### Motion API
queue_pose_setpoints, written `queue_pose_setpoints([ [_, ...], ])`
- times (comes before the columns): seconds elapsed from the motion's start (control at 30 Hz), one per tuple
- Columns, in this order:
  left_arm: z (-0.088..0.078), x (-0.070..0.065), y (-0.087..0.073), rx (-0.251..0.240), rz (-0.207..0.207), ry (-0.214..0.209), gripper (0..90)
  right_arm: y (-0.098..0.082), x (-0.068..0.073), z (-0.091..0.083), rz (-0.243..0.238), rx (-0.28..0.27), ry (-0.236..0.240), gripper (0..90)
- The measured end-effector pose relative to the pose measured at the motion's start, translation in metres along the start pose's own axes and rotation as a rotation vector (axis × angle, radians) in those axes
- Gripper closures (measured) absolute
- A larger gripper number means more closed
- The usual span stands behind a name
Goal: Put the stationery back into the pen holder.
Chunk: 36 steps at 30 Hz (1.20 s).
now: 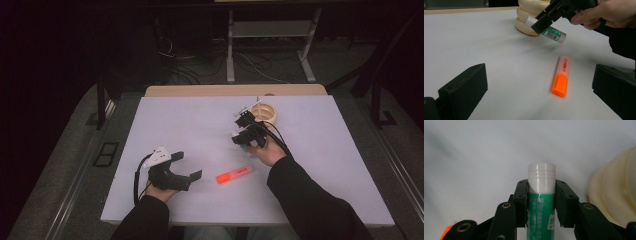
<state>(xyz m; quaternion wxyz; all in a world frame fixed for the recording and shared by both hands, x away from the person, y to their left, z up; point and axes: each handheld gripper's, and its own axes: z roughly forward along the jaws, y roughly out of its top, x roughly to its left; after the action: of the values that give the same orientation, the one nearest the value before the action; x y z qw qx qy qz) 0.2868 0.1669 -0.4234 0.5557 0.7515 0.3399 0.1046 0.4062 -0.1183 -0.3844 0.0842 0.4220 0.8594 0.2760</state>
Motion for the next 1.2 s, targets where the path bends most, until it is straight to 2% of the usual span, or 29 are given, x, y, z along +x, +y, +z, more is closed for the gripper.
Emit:
queue_pose_setpoints([
  [0.43, 0.000, 0.000, 0.000, -0.001, 0.001, -0.002, 0.0, 0.008, -0.012, -0.027, 0.037, -0.114, 0.042, 64.5],
  [0.67, 0.000, 0.000, 0.000, -0.002, -0.001, -0.001, 0.0, 0.010, -0.018, -0.039, 0.060, -0.156, 0.056, 64.5],
  [1.07, 0.000, 0.000, 0.000, -0.001, 0.000, -0.002, 0.0, 0.016, -0.026, -0.056, 0.053, -0.229, 0.053, 64.5],
  [1.2, 0.000, 0.000, 0.000, 0.000, 0.000, -0.002, 0.0, 0.017, -0.030, -0.063, 0.066, -0.255, 0.055, 64.5],
])
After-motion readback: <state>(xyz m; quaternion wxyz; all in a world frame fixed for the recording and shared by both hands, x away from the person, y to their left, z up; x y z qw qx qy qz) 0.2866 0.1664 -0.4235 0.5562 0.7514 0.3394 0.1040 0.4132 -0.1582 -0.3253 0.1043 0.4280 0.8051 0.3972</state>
